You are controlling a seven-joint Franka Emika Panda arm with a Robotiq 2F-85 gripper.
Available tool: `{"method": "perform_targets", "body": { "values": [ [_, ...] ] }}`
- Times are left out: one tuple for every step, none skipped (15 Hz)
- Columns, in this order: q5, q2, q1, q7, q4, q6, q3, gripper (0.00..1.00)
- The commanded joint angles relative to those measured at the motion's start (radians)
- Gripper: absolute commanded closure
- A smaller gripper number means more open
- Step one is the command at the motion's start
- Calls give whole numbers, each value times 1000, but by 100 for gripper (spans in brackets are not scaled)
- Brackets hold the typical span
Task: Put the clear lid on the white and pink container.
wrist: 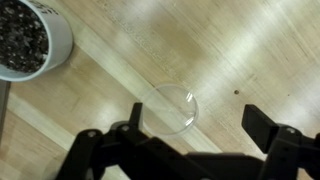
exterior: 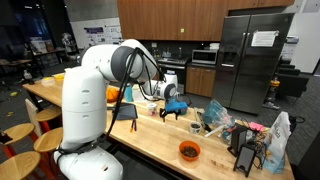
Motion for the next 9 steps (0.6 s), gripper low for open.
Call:
{"method": "perform_targets", "body": {
  "values": [
    [27, 51, -26, -75, 39, 6, 36, 0],
    [21, 60, -25, -85, 41, 17, 40, 0],
    [33, 67, -30, -105, 45, 19, 49, 0],
    [28, 76, -29, -111, 47, 26, 52, 0],
    [26, 82, -30, -118, 52, 26, 57, 0],
    [23, 86, -29, -120, 52, 31, 59, 0],
    [22, 89, -30, -125, 52, 32, 62, 0],
    [21, 90, -29, -128, 51, 31, 64, 0],
    [19, 94, -29, -130, 53, 31, 65, 0]
  ]
}}
